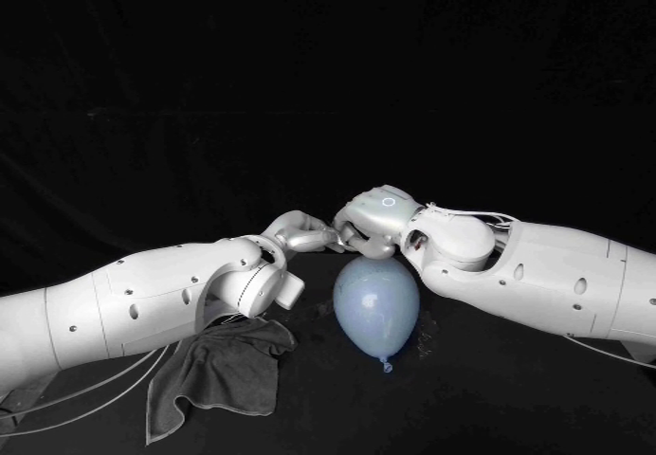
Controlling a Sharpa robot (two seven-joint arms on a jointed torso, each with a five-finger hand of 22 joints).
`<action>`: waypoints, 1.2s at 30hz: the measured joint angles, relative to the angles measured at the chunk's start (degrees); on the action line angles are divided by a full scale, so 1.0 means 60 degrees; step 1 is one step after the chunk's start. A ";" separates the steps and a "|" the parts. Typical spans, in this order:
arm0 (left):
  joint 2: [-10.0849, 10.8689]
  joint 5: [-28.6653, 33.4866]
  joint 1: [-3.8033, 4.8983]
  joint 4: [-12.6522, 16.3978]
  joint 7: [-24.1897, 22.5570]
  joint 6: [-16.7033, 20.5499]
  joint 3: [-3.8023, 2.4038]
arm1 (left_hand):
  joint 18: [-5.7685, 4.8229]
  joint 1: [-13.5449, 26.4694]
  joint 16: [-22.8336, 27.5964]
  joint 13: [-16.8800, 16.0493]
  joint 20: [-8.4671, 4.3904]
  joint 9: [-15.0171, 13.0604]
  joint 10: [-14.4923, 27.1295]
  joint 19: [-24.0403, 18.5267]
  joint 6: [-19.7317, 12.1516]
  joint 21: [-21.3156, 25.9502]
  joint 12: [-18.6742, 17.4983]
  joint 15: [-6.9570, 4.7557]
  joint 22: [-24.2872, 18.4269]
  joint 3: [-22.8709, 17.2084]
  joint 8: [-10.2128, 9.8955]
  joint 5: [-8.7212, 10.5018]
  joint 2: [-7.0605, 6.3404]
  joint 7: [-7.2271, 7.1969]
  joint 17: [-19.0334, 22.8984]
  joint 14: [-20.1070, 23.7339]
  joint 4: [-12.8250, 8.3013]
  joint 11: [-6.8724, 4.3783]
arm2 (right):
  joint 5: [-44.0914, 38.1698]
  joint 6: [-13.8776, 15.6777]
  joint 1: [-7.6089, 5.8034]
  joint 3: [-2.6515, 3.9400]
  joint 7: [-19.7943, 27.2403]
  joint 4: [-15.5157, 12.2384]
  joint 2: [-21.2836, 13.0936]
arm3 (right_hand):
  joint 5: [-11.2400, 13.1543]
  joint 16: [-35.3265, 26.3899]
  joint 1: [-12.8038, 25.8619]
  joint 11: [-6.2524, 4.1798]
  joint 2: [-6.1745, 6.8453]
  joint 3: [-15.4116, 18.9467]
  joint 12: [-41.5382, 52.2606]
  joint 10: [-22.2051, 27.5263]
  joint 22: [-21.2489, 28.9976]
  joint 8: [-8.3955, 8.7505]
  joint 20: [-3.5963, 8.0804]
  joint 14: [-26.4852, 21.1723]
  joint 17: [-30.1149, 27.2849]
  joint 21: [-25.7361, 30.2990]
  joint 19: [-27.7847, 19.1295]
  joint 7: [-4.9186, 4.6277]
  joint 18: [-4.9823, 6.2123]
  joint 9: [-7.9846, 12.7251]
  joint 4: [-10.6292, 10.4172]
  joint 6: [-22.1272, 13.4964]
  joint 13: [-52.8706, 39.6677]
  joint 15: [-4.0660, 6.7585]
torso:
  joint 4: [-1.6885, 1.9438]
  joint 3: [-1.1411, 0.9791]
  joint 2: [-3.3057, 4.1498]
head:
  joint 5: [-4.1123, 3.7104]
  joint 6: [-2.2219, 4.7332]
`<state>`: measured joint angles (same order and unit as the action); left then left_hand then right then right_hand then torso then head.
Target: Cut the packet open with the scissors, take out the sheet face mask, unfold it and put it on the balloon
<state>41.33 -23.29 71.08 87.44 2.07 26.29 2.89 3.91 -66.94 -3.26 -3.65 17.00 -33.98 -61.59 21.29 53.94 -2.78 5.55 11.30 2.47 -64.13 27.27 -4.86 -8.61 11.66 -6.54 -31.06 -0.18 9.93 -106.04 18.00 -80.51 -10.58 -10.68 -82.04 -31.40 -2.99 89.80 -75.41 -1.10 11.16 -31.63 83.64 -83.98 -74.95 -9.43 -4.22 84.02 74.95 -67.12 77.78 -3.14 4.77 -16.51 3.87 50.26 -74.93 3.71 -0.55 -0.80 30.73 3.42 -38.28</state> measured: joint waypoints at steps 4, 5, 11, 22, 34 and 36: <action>0.0001 -0.0052 0.0005 0.0000 0.0000 -0.0073 -0.0001 | 0.0000 0.0027 0.0000 0.0000 -0.0015 0.0000 -0.0034 -0.0088 0.0017 0.0000 0.0000 -0.0018 -0.0008 -0.0039 0.0000 -0.0182 -0.0027 -0.0016 0.0033 0.0111 -0.0039 -0.0029 | -0.0090 0.0055 0.0001 -0.0001 0.0000 0.0030 0.0026 | 0.0000 -0.0001 0.0000 -0.0007 0.0000 0.0000 0.0000 0.0006 0.0001 0.0000 0.0000 0.0000 0.0000 -0.0009 0.0000 0.0001 0.0000 0.0010 0.0000 -0.0001 0.0005 0.0000 | 0.0000 0.0000 0.0000 | 0.0008 -0.0016; 0.0004 -0.0068 0.0008 0.0000 0.0000 -0.0093 -0.0001 | 0.0000 0.0027 0.0000 0.0000 -0.0015 0.0000 -0.0034 -0.0088 0.0017 0.0000 0.0000 -0.0001 -0.0009 -0.0038 0.0000 -0.0220 -0.0028 -0.0016 0.0034 0.0130 -0.0039 -0.0029 | -0.0118 0.0066 0.0001 -0.0001 -0.0001 0.0043 0.0037 | 0.0000 -0.0001 0.0000 -0.0007 0.0000 0.0000 0.0000 0.0006 0.0001 -0.0001 0.0000 0.0000 -0.0001 -0.0041 0.0000 0.0001 0.0000 0.0010 0.0000 -0.0001 0.0005 0.0000 | 0.0000 0.0000 0.0000 | 0.0010 -0.0021; 0.0034 -0.0162 0.0027 0.0025 0.0011 -0.0176 -0.0001 | 0.0000 0.0129 0.0000 0.0000 -0.0016 0.0000 -0.0034 -0.0087 0.0017 0.0000 0.0038 0.0013 -0.0008 -0.0039 0.0001 -0.0449 -0.0052 -0.0016 0.0040 0.0144 -0.0040 -0.0028 | -0.0259 0.0125 0.0001 -0.0001 -0.0023 0.0098 0.0080 | 0.0000 -0.0008 0.0001 -0.0007 -0.0001 0.0027 0.0000 0.0007 0.0007 0.0008 0.0034 0.0000 -0.0002 -0.0101 0.0034 0.0037 0.0000 0.0010 0.0027 -0.0030 0.0004 0.0000 | 0.0001 0.0002 0.0000 | 0.0012 -0.0030; 0.0142 -0.0396 0.0105 0.0122 0.0066 -0.0336 0.0000 | 0.0001 0.0280 -0.0111 0.0000 -0.0016 0.0000 -0.0170 -0.0086 0.0023 0.0000 0.0101 -0.0063 -0.0007 -0.0025 0.0001 -0.1206 -0.0128 -0.0010 -0.0015 -0.0095 -0.0159 -0.0100 | -0.0497 0.0199 -0.0001 0.0006 -0.0035 0.0212 0.0146 | 0.0000 0.0000 -0.0051 -0.0074 0.0051 0.0067 0.0035 0.0008 0.0004 0.0110 0.0034 0.0001 -0.0008 -0.0147 0.0102 0.0126 0.0000 0.0058 0.0066 -0.0151 -0.0003 0.0068 | -0.0001 0.0002 0.0000 | -0.0022 -0.0038; 0.0373 -0.0656 0.0203 0.0319 -0.0015 -0.0759 0.0012 | 0.0159 0.0417 -0.0253 0.0000 -0.0081 0.0001 -0.0320 -0.0363 0.0025 0.0037 0.0101 -0.0020 -0.0017 -0.0012 0.0000 -0.1670 -0.0191 -0.0010 -0.0057 -0.0269 -0.0330 -0.0118 | -0.0700 0.0194 -0.0013 0.0018 -0.0029 0.0292 0.0168 | 0.0000 0.0000 -0.0076 -0.0109 0.0076 0.0094 0.0036 -0.0024 0.0000 0.0156 0.0035 0.0000 0.0000 -0.0183 0.0102 0.0150 0.0001 0.0071 0.0092 -0.0195 -0.0001 0.0136 | -0.0003 0.0000 -0.0005 | -0.0017 -0.0038; 0.0413 -0.0696 0.0214 0.0371 -0.0062 -0.0876 0.0013 | 0.0285 0.0419 -0.0260 0.0000 -0.0051 0.0000 -0.0341 -0.0393 0.0191 0.0037 0.0101 -0.0020 -0.0017 -0.0050 0.0018 -0.1736 -0.0190 -0.0086 -0.0062 -0.0268 -0.0369 -0.0138 | -0.0721 0.0195 -0.0015 0.0018 -0.0030 0.0324 0.0155 | 0.0000 -0.0001 -0.0076 -0.0109 0.0077 0.0094 0.0069 -0.0024 0.0000 0.0155 0.0035 0.0000 0.0000 -0.0221 0.0101 0.0150 0.0000 0.0068 0.0092 -0.0196 0.0000 0.0136 | -0.0003 0.0000 -0.0005 | -0.0016 -0.0038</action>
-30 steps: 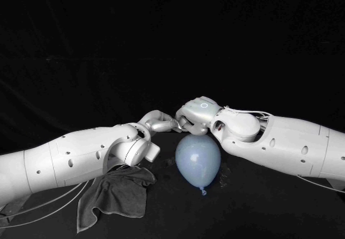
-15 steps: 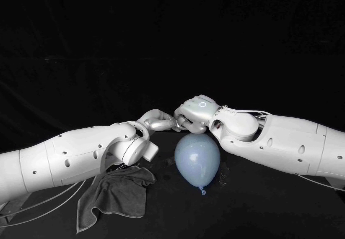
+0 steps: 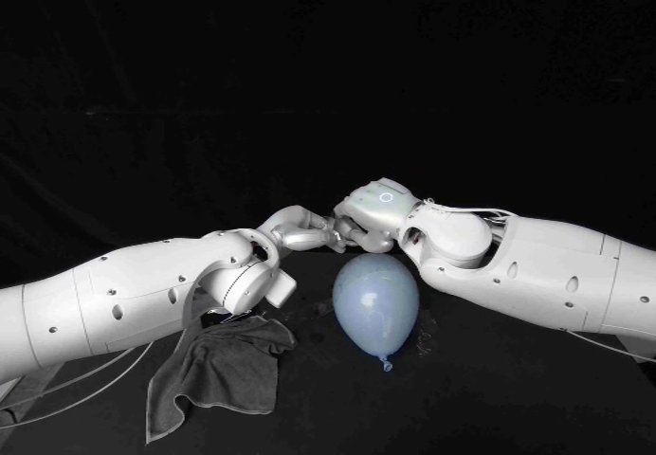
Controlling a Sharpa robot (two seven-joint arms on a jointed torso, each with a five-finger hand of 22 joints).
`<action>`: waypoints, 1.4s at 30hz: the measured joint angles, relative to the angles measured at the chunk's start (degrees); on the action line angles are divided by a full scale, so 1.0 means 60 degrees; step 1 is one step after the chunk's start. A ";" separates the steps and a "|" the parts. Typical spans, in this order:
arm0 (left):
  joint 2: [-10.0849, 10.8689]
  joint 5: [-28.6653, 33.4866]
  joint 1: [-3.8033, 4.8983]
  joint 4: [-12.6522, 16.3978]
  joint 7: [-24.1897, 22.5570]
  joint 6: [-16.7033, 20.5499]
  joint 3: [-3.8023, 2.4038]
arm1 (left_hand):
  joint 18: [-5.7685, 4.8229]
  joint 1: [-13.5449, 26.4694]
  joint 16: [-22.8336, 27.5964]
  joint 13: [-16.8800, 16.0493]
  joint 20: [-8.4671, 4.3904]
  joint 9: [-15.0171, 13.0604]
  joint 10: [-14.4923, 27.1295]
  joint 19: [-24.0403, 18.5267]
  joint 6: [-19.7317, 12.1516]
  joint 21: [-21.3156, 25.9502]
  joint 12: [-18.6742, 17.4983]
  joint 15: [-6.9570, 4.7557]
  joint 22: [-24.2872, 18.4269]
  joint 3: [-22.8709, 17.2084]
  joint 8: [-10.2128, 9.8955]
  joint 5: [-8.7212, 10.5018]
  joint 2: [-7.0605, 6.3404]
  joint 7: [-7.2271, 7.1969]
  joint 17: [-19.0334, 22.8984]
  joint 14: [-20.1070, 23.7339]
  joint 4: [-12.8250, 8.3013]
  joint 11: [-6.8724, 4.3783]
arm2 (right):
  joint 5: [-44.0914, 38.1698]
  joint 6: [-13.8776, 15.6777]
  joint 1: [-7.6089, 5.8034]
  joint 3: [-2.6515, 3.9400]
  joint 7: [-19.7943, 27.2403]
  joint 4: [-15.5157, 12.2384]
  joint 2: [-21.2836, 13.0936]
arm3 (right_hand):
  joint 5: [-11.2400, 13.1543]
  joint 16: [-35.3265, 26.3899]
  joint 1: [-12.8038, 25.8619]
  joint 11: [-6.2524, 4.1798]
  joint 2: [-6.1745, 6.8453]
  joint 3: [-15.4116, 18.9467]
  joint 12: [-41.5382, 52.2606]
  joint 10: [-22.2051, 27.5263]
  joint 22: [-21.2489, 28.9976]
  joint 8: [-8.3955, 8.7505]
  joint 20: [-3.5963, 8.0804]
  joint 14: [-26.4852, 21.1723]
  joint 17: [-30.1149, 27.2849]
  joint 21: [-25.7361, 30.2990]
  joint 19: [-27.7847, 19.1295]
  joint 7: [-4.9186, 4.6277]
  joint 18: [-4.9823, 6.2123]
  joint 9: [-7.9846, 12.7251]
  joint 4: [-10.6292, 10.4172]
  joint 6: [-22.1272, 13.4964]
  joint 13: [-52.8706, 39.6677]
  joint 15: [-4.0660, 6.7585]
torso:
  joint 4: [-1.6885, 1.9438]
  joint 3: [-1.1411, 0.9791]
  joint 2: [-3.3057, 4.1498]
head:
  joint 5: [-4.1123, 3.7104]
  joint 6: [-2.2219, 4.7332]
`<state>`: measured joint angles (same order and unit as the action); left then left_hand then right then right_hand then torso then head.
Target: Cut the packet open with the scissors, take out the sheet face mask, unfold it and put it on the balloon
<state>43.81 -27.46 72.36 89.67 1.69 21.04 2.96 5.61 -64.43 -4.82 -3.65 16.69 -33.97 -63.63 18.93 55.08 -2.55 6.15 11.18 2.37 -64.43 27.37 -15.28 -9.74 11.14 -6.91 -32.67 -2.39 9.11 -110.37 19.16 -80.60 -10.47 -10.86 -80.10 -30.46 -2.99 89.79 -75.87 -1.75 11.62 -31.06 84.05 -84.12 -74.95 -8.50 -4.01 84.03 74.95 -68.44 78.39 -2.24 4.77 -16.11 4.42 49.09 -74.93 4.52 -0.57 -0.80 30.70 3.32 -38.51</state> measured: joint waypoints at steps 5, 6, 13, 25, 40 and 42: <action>0.0061 -0.0120 0.0051 0.0268 -0.0341 -0.0538 -0.0020 | 0.0184 0.0075 -0.0019 0.0000 0.0015 -0.0322 -0.0049 -0.0118 0.0271 0.0000 0.0000 -0.0022 0.0001 0.0070 0.0222 -0.0165 0.0023 -0.0103 -0.0010 -0.0020 -0.0009 -0.0049 | -0.0040 -0.0035 0.0014 -0.0022 -0.0105 0.0134 -0.0081 | 0.0000 -0.0006 -0.0110 0.0000 0.0111 0.0001 0.0022 0.0001 0.0001 0.0037 0.0000 0.0000 0.0000 0.0000 0.0000 0.0013 0.0000 0.0015 0.0001 -0.0086 0.0005 0.0000 | 0.0000 -0.0001 0.0000 | 0.0005 0.0003; 0.0076 -0.0136 0.0057 0.0290 -0.0402 -0.0622 -0.0022 | 0.0266 0.0097 -0.0019 0.0000 0.0015 -0.0331 -0.0049 -0.0117 0.0272 0.0000 0.0000 -0.0003 0.0001 0.0074 0.0201 -0.0229 0.0001 -0.0104 -0.0009 -0.0040 -0.0013 -0.0049 | -0.0044 -0.0038 0.0015 -0.0023 -0.0120 0.0135 -0.0090 | 0.0000 -0.0006 -0.0109 0.0000 0.0110 0.0002 0.0022 0.0001 0.0001 0.0038 0.0000 0.0000 0.0000 0.0000 0.0000 0.0013 0.0000 0.0015 0.0002 -0.0087 0.0004 0.0000 | 0.0000 -0.0001 0.0001 | 0.0005 0.0006; 0.0189 -0.0174 0.0077 0.0325 -0.0804 -0.1075 -0.0022 | 0.0326 0.0097 -0.0054 0.0000 0.0015 -0.0332 -0.0081 -0.0117 0.0274 0.0000 0.0000 -0.0020 0.0002 0.0123 0.0192 -0.0397 0.0001 -0.0104 -0.0010 -0.0087 -0.0010 -0.0017 | -0.0056 -0.0027 0.0015 -0.0022 -0.0134 0.0088 -0.0123 | 0.0000 -0.0033 -0.0057 0.0000 0.0058 0.0068 0.0111 0.0002 0.0008 0.0037 0.0005 -0.0001 -0.0001 -0.0072 0.0073 -0.0012 0.0000 0.0012 -0.0014 -0.0063 0.0002 -0.0001 | -0.0001 -0.0004 0.0000 | 0.0002 0.0038; 0.0415 -0.0006 0.0142 0.0262 -0.1315 -0.1295 -0.0018 | 0.0470 0.0097 -0.0054 0.0000 0.0050 -0.0331 -0.0080 -0.0151 0.0273 -0.0001 0.0000 -0.0020 0.0003 0.0149 0.0189 -0.0546 0.0001 -0.0104 -0.0010 -0.0155 -0.0036 -0.0016 | 0.0080 0.0241 0.0014 -0.0021 0.0088 -0.0157 -0.0292 | 0.0000 0.0001 0.0030 0.0088 -0.0031 0.0106 0.0300 0.0018 0.0004 -0.0205 0.0066 0.0009 -0.0008 -0.0295 0.0208 -0.0310 0.0001 -0.0064 -0.0052 0.0553 -0.0003 -0.0063 | -0.0007 -0.0006 0.0005 | -0.0119 0.0110; 0.0885 0.0794 0.0234 -0.0409 -0.1656 -0.0706 -0.0003 | -0.0220 -0.0290 -0.0450 0.0000 0.0030 -0.0160 0.0745 0.0947 -0.0565 -0.0340 -0.0315 -0.0016 0.0154 0.1680 -0.0387 -0.0376 0.0407 0.0189 -0.0202 -0.1097 0.0497 0.0278 | 0.0461 0.0847 -0.0059 0.0019 -0.0132 -0.0259 -0.1102 | 0.0000 -0.0008 0.0081 0.0478 -0.0183 0.0075 0.0168 0.0028 0.0000 -0.0271 0.0060 -0.0012 0.0000 -0.0082 0.0199 -0.0597 -0.0002 -0.0059 -0.0083 0.0843 0.0002 -0.0403 | 0.0002 -0.0005 -0.0007 | -0.0164 0.0171; 0.0913 0.1109 0.0238 -0.0512 -0.1778 -0.0499 -0.0002 | -0.0284 -0.0555 -0.0559 0.0000 0.0021 0.0003 0.0931 0.1217 -0.0798 -0.0378 -0.0315 -0.0003 0.0154 0.2355 -0.0588 -0.0378 0.0330 0.0275 -0.0259 -0.1309 0.0524 0.0372 | 0.0718 0.1065 -0.0075 0.0027 -0.0155 -0.0238 -0.1237 | 0.0000 -0.0012 0.0081 0.0500 -0.0183 0.0092 0.0032 0.0015 0.0001 -0.0271 -0.0005 -0.0001 0.0000 0.0114 0.0123 -0.0649 -0.0004 -0.0048 -0.0122 0.0896 0.0004 -0.0415 | 0.0003 -0.0003 -0.0013 | -0.0146 0.0174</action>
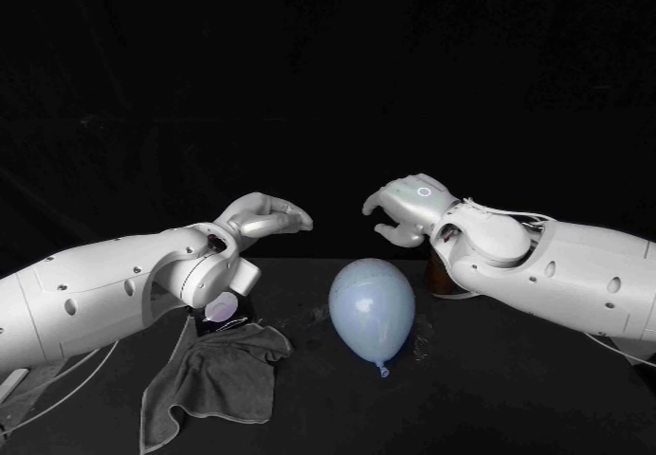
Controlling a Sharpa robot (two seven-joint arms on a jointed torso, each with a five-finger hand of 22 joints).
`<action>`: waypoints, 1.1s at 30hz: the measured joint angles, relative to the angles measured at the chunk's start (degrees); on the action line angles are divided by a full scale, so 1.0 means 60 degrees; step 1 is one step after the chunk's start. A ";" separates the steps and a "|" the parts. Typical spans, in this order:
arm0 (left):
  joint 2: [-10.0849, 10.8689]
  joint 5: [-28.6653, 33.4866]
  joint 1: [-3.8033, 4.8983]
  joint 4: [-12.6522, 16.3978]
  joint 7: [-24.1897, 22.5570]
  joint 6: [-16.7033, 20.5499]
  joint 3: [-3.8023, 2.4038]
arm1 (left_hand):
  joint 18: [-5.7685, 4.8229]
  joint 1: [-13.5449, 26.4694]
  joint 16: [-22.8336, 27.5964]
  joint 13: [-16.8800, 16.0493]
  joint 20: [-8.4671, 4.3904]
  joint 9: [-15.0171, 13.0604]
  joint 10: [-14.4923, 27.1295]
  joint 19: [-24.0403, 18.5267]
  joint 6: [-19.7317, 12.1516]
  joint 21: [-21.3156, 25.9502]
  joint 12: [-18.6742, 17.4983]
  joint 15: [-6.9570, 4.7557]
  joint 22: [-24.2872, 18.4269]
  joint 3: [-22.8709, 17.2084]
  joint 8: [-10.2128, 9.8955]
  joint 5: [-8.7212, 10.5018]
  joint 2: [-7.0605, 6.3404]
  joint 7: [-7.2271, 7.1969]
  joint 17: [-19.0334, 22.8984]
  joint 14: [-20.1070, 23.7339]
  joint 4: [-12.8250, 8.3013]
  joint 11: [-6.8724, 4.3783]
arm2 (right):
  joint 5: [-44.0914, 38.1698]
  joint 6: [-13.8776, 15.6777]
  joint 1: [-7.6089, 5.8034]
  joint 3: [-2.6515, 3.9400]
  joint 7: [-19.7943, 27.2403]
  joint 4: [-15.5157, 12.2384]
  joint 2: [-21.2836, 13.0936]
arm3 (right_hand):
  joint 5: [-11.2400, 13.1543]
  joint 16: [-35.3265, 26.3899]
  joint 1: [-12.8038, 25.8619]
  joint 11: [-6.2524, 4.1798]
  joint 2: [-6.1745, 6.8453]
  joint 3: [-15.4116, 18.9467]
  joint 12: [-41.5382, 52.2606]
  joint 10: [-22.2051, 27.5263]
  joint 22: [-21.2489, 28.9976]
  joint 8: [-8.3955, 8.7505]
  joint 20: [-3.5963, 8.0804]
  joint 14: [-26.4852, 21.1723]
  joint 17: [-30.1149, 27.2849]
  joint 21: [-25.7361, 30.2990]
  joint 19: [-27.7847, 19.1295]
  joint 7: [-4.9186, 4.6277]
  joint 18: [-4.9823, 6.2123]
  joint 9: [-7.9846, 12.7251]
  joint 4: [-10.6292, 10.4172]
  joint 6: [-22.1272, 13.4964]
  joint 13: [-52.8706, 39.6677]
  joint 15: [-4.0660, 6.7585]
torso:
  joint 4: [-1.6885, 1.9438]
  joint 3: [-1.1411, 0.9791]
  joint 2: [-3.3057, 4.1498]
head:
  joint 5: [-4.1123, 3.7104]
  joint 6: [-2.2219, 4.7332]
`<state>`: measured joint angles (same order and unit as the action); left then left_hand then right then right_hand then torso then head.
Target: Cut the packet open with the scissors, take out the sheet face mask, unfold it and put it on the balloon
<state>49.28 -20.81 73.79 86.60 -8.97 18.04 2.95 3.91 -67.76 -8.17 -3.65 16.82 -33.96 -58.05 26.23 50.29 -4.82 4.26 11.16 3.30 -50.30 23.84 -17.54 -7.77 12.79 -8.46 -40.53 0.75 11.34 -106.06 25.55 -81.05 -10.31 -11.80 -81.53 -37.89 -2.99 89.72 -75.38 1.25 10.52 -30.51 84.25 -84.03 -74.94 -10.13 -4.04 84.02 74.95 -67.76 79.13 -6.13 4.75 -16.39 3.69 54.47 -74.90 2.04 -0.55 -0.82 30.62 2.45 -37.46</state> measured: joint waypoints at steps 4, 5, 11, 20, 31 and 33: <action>0.0041 0.0474 0.0004 -0.0140 -0.0226 0.0316 0.0005 | 0.0000 -0.0348 -0.0199 -0.0007 -0.0024 0.0271 0.0035 0.1158 -0.0360 -0.0323 0.0061 -0.0046 0.0124 0.0929 -0.0421 0.0130 -0.0263 -0.0050 -0.0084 -0.0321 -0.0002 0.0005 | 0.0878 0.0506 -0.0012 0.0006 0.0054 0.0026 -0.0219 | 0.0000 -0.0174 0.0038 0.0189 -0.0038 -0.0042 -0.0883 0.0370 0.0002 0.0000 -0.0065 -0.0017 0.0000 0.1163 -0.0649 -0.0107 0.0013 0.0029 -0.0096 0.0135 0.0000 -0.0086 | -0.0001 -0.0001 -0.0001 | 0.0031 0.0002; 0.0044 0.0559 0.0004 -0.0167 -0.0276 0.0369 0.0008 | 0.0008 -0.0480 -0.0304 -0.0007 -0.0032 0.0416 0.0036 0.1684 -0.0400 -0.0467 0.0064 -0.0072 0.0177 0.1191 -0.0576 0.0130 -0.0325 -0.0066 -0.0129 -0.0498 -0.0007 0.0005 | 0.1161 0.0639 -0.0015 0.0006 0.0103 0.0025 -0.0275 | 0.0000 -0.0359 0.0038 0.0176 -0.0038 -0.0057 -0.1508 0.0810 0.0003 0.0000 -0.0094 0.0007 0.0000 0.1833 -0.0997 -0.0123 0.0132 0.0046 -0.0159 0.0153 0.0060 -0.0112 | -0.0002 -0.0001 -0.0001 | 0.0038 0.0002; 0.0048 0.0929 -0.0002 -0.0338 -0.0579 0.0573 0.0062 | 0.0536 -0.0898 -0.0709 -0.0007 -0.0047 0.1045 0.0069 0.2711 -0.0401 -0.0769 0.0123 -0.0269 0.0238 0.2407 -0.1214 0.0455 -0.0704 -0.0065 -0.0350 -0.1219 0.0143 -0.0030 | 0.3448 0.1510 -0.0031 0.0009 0.0756 0.0040 -0.0643 | 0.0000 -0.2342 0.0149 0.0290 0.0080 -0.0316 -0.6530 0.3724 0.0600 0.0001 -0.0248 -0.0923 -0.2168 0.6112 -0.2949 -0.0193 0.0838 0.0080 -0.0471 0.0154 0.4149 -0.0208 | -0.0005 -0.0001 0.0010 | 0.0051 0.0003; 0.0128 0.1266 -0.0080 -0.0555 -0.1074 0.0663 0.0117 | 0.0904 -0.1049 -0.0882 -0.0006 -0.0057 0.1519 -0.0134 0.3400 -0.0240 -0.0992 0.0171 -0.0413 0.0216 0.3381 -0.1522 0.0878 -0.0977 -0.0083 -0.0465 -0.1737 0.0523 -0.0231 | 0.6813 0.2298 0.0009 0.0006 0.2222 0.0046 -0.1073 | 0.0000 -0.6792 0.0023 0.0464 0.0283 -0.0525 -0.9596 0.3667 0.2007 -0.0103 -0.0443 -0.2653 -0.6342 0.8009 -0.3206 -0.0364 0.0845 0.0080 -0.0819 0.0047 0.7186 -0.0400 | -0.0004 0.0000 0.0018 | 0.0111 -0.0060; 0.0206 0.1791 -0.0256 -0.0620 -0.1743 0.0617 0.0138 | 0.1054 -0.1528 -0.1069 -0.0006 -0.0159 0.1762 -0.0860 0.4047 0.0455 -0.1149 0.0171 -0.0700 0.0179 0.3335 -0.1556 0.0877 -0.0789 -0.0269 -0.0616 -0.2674 0.0642 -0.0441 | 1.0221 0.2461 0.0266 0.0000 0.4128 -0.0061 -0.1459 | 0.0000 -1.0074 -0.0332 0.0826 -0.0040 -0.0576 -1.2206 0.2932 0.2996 -0.0119 -0.0660 -0.2390 -0.7591 0.9067 -0.3277 -0.0715 0.0826 0.0100 -0.0917 0.0139 1.0164 -0.0660 | -0.0004 0.0000 0.0018 | 0.0156 -0.0079; 0.0216 0.1942 -0.0293 -0.0619 -0.1857 0.0573 0.0142 | 0.1054 -0.1529 -0.1069 -0.0006 -0.0215 0.1784 -0.0961 0.4185 0.0523 -0.1237 0.0171 -0.0735 0.0179 0.3296 -0.1556 0.0877 -0.0788 -0.0286 -0.0630 -0.2777 0.0680 -0.0483 | 1.0755 0.2429 0.0322 -0.0001 0.4430 -0.0102 -0.1541 | 0.0000 -1.0428 -0.0393 0.0813 -0.0102 -0.0526 -1.2442 0.2759 0.3036 -0.0120 -0.0657 -0.2277 -0.7755 0.9106 -0.3274 -0.0715 0.0824 0.0110 -0.0867 0.0139 1.0455 -0.0646 | -0.0004 -0.0001 0.0018 | 0.0168 -0.0079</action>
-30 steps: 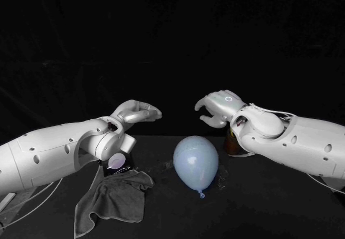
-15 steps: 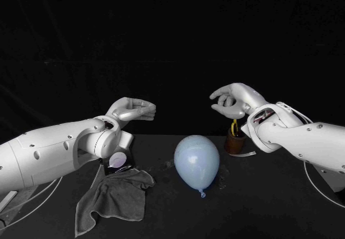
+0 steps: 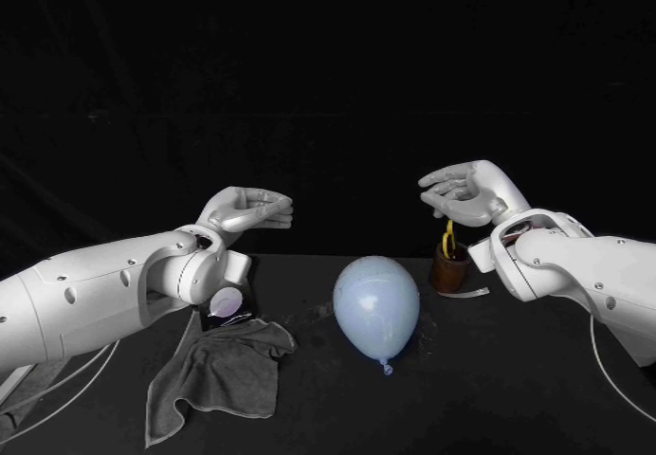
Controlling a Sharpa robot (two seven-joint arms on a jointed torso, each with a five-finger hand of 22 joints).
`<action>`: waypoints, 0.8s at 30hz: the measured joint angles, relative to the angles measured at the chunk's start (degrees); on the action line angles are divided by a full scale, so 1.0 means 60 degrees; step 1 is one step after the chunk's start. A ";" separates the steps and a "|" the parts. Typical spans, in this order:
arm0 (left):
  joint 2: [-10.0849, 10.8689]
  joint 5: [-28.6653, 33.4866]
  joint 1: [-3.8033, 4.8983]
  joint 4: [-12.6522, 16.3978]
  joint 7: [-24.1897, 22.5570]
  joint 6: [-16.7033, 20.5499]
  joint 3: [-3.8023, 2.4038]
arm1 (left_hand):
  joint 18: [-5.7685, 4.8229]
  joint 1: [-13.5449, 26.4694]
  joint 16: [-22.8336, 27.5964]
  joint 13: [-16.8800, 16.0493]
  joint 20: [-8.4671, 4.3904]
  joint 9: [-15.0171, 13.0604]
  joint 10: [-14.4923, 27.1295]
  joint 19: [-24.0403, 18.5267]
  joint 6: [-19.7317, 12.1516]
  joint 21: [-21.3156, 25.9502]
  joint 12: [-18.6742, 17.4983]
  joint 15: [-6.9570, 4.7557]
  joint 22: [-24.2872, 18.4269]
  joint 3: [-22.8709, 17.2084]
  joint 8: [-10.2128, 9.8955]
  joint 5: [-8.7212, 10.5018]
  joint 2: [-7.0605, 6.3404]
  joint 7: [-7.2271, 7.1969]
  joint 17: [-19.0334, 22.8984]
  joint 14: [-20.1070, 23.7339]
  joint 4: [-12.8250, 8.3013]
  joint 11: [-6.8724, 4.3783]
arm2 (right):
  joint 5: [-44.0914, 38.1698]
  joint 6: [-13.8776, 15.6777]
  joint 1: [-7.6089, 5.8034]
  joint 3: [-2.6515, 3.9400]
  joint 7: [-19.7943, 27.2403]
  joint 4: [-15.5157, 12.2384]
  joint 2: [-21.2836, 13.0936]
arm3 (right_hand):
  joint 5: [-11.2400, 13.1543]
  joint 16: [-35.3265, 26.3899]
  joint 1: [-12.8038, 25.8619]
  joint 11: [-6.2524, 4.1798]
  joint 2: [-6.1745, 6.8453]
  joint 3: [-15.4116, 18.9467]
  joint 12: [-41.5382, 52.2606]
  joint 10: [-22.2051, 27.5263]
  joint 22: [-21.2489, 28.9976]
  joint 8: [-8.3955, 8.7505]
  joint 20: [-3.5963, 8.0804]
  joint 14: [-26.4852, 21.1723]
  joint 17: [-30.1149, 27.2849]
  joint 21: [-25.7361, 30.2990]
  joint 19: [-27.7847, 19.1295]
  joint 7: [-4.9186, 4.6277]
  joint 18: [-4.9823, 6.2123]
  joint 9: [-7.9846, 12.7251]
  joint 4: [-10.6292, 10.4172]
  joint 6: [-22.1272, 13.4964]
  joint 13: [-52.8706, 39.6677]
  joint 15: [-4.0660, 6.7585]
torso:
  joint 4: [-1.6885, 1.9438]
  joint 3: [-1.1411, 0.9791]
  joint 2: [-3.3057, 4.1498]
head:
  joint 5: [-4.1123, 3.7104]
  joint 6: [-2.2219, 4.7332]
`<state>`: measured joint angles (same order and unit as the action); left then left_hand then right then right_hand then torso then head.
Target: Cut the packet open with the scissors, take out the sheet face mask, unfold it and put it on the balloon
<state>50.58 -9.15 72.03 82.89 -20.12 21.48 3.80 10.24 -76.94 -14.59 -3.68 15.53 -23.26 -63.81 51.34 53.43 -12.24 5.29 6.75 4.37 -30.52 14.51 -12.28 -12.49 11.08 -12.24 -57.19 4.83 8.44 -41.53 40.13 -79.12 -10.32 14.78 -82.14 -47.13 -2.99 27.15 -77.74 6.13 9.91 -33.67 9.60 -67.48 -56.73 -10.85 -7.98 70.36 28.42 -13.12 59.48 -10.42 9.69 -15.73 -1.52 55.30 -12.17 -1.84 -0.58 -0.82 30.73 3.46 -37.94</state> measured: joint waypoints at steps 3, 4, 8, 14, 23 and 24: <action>0.0019 0.0293 -0.0039 0.0009 -0.0189 -0.0102 0.0002 | 0.0002 -0.0078 0.0000 0.0000 -0.0126 0.0046 -0.0069 0.0265 0.0068 -0.0087 -0.0084 -0.0031 0.0003 -0.0026 0.0000 0.0000 0.0014 -0.0020 -0.0012 -0.0093 0.0026 -0.0024 | 0.0753 -0.0101 0.0080 -0.0001 0.0403 -0.0111 -0.0140 | 0.0000 -0.0500 -0.0009 -0.0002 -0.0021 0.0053 -0.0326 -0.0200 0.0076 0.0000 0.0000 0.0100 -0.0227 0.0158 0.0000 -0.0019 -0.0002 0.0041 0.0052 0.0020 0.0389 -0.0035 | -0.0002 -0.0003 0.0000 | 0.0010 0.0005; 0.0025 0.0388 -0.0047 0.0018 -0.0249 -0.0141 0.0002 | 0.0000 -0.0090 0.0005 0.0000 -0.0147 0.0060 -0.0069 0.0338 0.0068 -0.0087 -0.0112 -0.0031 0.0005 -0.0026 0.0000 0.0000 0.0002 -0.0019 -0.0010 -0.0093 0.0026 -0.0024 | 0.0967 -0.0143 0.0105 -0.0001 0.0508 -0.0151 -0.0183 | 0.0000 -0.0751 0.0031 0.0017 -0.0061 0.0053 -0.0447 -0.0223 0.0136 0.0024 -0.0039 0.0038 -0.0333 0.0268 -0.0087 -0.0045 -0.0002 0.0059 0.0053 0.0045 0.0523 -0.0095 | -0.0004 -0.0002 0.0000 | 0.0010 0.0005; 0.0060 0.0815 -0.0073 0.0107 -0.0541 -0.0338 0.0002 | 0.0000 -0.0090 0.0451 0.0000 -0.0088 0.0188 -0.0058 0.0278 0.0009 0.0066 -0.0252 0.0143 -0.0089 0.0030 -0.0220 0.0000 0.0002 0.0037 0.0153 0.0393 0.0135 0.0052 | 0.1916 -0.0388 0.0260 0.0001 0.0935 -0.0321 -0.0390 | 0.0000 -0.1762 0.0112 0.0177 -0.0142 0.0053 -0.0891 -0.0130 0.0603 0.0168 -0.0286 -0.0732 -0.0793 0.0926 -0.0812 -0.0138 -0.0002 0.0143 0.0053 -0.0036 0.1033 -0.0411 | -0.0005 -0.0003 0.0001 | -0.0050 -0.0053; 0.0136 0.1262 -0.0095 0.0293 -0.0878 -0.0623 -0.0001 | -0.0003 -0.0012 0.0896 0.0010 0.0180 0.0454 0.0367 -0.0655 -0.0297 0.0826 -0.0252 0.0326 -0.0121 0.0458 -0.0525 -0.0001 -0.0127 0.0065 0.0333 0.0711 0.0450 0.0234 | 0.3138 -0.0786 0.0480 -0.0002 0.1386 -0.0560 -0.0702 | 0.0000 -0.2418 0.0156 0.0298 -0.0186 0.0007 -0.0957 -0.0046 0.1620 0.0279 -0.0570 -0.0980 -0.1209 0.1582 -0.0980 -0.0216 -0.0003 0.0199 0.0098 -0.0114 0.1430 -0.0531 | -0.0006 -0.0008 -0.0001 | -0.0014 -0.0168; 0.0173 0.1611 -0.0124 0.0401 -0.1236 -0.0799 -0.0003 | -0.0006 -0.0172 0.0954 0.0009 0.0192 0.0586 0.0450 -0.0965 -0.0284 0.1016 -0.0252 0.0338 -0.0116 0.0622 -0.0611 -0.0001 -0.0064 0.0078 0.0365 0.0723 0.0565 0.0247 | 0.4326 -0.1303 0.0743 -0.0001 0.1752 -0.0915 -0.1058 | 0.0000 -0.2717 0.0146 0.0305 -0.0269 0.0023 -0.0957 -0.0055 0.2703 0.0334 -0.0495 -0.0574 -0.1515 0.1503 -0.0292 -0.0214 -0.0023 0.0236 0.0189 -0.0112 0.1431 -0.0481 | -0.0006 -0.0014 -0.0005 | 0.0023 -0.0276; 0.0173 0.1642 -0.0125 0.0406 -0.1267 -0.0803 -0.0003 | -0.0007 -0.0249 0.0954 0.0009 0.0177 0.0608 0.0449 -0.0939 -0.0240 0.1016 -0.0252 0.0301 -0.0100 0.0622 -0.0611 -0.0001 -0.0027 0.0121 0.0357 0.0620 0.0565 0.0247 | 0.4395 -0.1347 0.0764 -0.0001 0.1777 -0.0947 -0.1083 | 0.0000 -0.2716 0.0142 0.0305 -0.0274 0.0023 -0.0957 -0.0055 0.2766 0.0334 -0.0461 -0.0549 -0.1536 0.1503 -0.0257 -0.0202 -0.0061 0.0236 0.0189 -0.0100 0.1431 -0.0477 | -0.0006 -0.0014 -0.0005 | 0.0010 -0.0277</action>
<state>51.62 0.70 71.28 85.32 -27.72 16.66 3.78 10.20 -78.44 -8.86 -3.63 16.59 -19.61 -61.12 45.71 51.99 -6.15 3.78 8.56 3.77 -26.79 10.84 -12.28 -12.65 11.80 -10.10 -53.47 8.22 9.93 -15.16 32.05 -74.53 -10.33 25.45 -87.82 -53.63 -2.99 10.86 -76.89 7.96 8.27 -33.53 3.86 -67.81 -40.13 -8.84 -10.75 67.06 19.20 -4.11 57.94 -11.63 9.33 -14.31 -0.38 54.70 -3.59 -4.70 -0.62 -0.91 30.70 3.52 -39.60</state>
